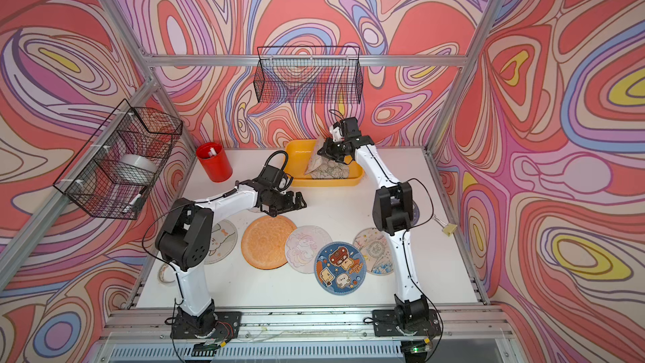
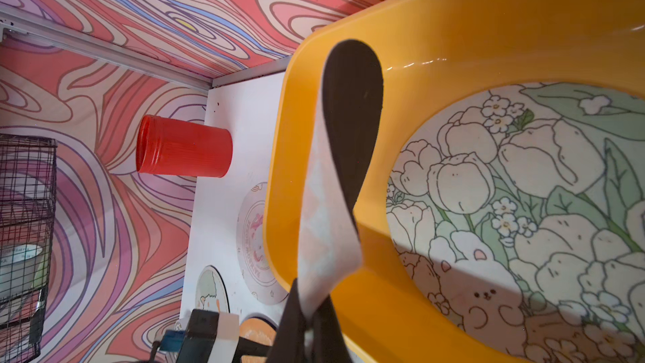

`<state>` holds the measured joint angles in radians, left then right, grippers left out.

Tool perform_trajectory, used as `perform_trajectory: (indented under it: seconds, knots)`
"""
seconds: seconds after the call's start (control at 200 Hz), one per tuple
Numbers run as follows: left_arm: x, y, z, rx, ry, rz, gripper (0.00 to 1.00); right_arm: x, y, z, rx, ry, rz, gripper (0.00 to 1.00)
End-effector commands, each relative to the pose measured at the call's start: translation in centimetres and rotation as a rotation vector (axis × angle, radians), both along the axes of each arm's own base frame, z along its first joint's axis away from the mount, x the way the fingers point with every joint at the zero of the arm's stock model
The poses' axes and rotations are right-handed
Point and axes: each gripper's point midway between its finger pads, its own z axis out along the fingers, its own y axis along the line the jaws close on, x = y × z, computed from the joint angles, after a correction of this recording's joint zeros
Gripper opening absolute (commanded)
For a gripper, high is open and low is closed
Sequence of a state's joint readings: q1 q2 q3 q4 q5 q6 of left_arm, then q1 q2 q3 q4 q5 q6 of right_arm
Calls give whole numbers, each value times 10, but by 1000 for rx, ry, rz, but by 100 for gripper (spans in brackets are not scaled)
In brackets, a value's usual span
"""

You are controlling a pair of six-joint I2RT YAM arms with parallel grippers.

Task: Put the coasters into the storage box
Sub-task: Place the coaster in the storage box.

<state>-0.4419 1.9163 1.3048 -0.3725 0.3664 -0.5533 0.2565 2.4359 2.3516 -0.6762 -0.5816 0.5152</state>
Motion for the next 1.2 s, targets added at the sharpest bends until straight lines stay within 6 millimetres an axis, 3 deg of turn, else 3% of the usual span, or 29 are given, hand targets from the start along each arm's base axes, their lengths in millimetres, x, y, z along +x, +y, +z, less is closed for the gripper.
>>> perform_trajectory:
  seconds: [0.0, 0.125, 0.22, 0.466, 0.676, 0.881, 1.032, 1.192]
  knots:
    - [3, 5, 10, -7, -23, 10, 98, 16, -8, -19, -18, -3, -36, 0]
    - [6, 6, 12, -5, -29, 11, 99, 15, -30, -58, -93, 74, -69, 2]
    - [9, 7, 14, 0, -37, 14, 99, 11, -47, -68, -168, 102, -93, 12]
    - [17, 11, 16, 5, -51, 24, 100, 2, -74, -62, -309, 106, -134, 48]
    - [22, 18, 19, 19, -63, 31, 100, -7, -84, -47, -347, 106, -154, 59]
    - [28, 41, 23, 59, -77, 62, 100, -21, -76, -25, -299, 90, -134, 70]
    - [38, 76, 26, 116, -91, 124, 100, -37, -56, -14, -262, 84, -82, 78]
    - [58, 120, 33, 181, -123, 221, 100, -58, -29, -19, -242, 100, -12, 83]
